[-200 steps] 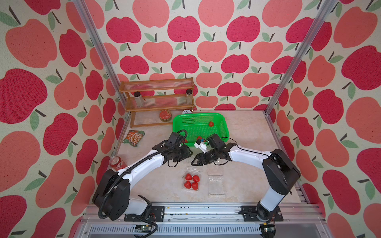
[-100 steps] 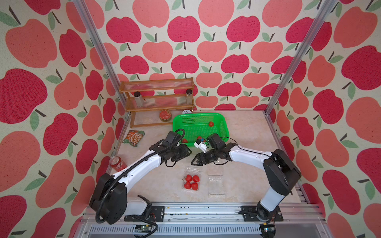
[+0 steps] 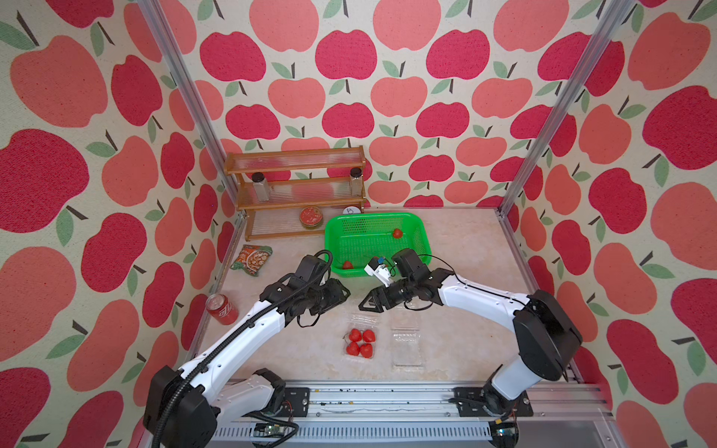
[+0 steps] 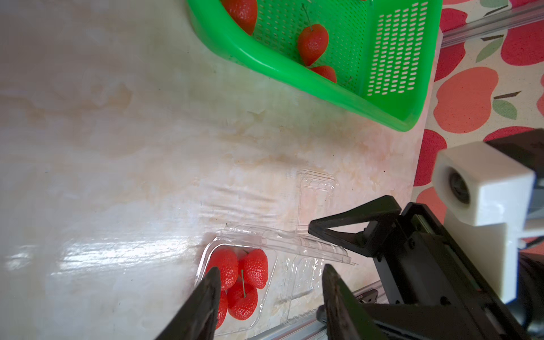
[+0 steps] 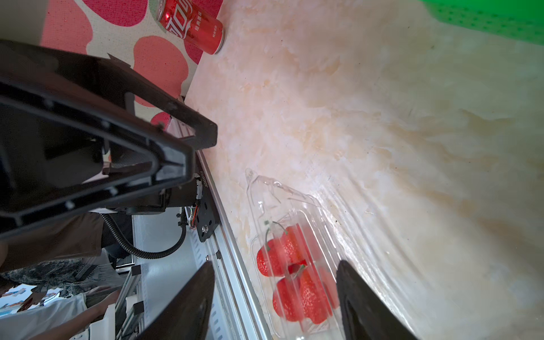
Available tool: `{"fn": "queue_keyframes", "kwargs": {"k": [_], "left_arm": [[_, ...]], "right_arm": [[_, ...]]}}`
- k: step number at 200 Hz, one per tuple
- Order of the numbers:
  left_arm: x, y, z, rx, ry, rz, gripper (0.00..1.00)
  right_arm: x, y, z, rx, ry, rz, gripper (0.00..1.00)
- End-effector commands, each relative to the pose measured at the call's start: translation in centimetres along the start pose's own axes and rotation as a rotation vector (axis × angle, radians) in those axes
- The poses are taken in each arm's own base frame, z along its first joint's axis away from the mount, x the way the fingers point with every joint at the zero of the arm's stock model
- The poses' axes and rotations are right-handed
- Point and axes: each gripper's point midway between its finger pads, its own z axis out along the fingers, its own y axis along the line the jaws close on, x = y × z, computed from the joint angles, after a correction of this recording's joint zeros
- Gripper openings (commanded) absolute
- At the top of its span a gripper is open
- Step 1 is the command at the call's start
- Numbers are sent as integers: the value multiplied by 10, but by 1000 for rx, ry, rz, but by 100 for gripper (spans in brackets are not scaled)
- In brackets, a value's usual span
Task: Pack strawberries into containers
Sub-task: Close the packing box at the center of the board.
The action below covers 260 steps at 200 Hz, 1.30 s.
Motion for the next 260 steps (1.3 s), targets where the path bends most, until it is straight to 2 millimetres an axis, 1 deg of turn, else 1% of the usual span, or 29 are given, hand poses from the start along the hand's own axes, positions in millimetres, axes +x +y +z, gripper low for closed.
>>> {"fn": "queue_keyframes", "kwargs": {"k": [1,31,60,117,144,207,228,260], "left_arm": [[11,24,-9,-65,-3,-59,54],[16,33,-17,-73,-20,-79,55],[20,38,-19,-75,-22,-92,55],[25,43,-20,-70,-21,-110,56],[32,48,-15,-72,3,-129,57],[50,66,-1,-106,56,-151,57],[57,70,4,-109,79,-158,57],[72,79,11,-126,124,-161,57]], "right_arm": [[11,18,-6,-34,29,-38,68],[15,33,-10,-52,38,-60,69],[22,41,-10,-70,55,-60,69],[47,53,8,-119,135,-45,69],[59,45,18,-109,173,9,69],[76,33,39,-87,235,94,69],[80,30,44,-75,250,97,69],[81,25,48,-47,258,104,68]]}}
